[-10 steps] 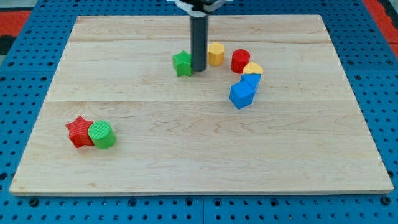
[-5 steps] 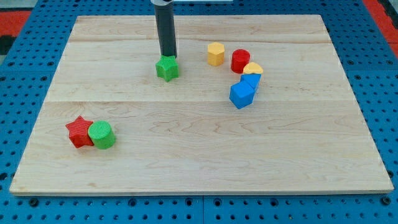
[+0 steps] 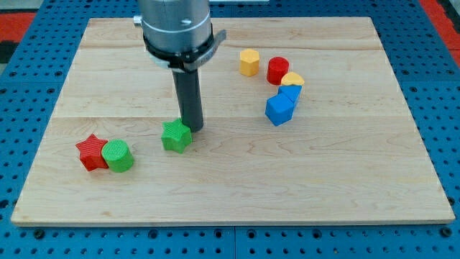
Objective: Push the green star closer to green circle
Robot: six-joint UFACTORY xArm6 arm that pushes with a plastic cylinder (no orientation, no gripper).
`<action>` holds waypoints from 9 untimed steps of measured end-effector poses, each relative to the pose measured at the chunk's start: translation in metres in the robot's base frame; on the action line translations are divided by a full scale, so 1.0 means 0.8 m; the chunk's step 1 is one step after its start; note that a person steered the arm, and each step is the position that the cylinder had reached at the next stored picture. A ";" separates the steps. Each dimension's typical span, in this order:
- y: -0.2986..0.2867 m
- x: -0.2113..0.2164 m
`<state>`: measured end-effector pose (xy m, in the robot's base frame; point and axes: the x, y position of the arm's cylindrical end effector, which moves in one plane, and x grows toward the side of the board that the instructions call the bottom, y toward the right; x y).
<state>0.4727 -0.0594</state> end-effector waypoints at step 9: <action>-0.093 -0.003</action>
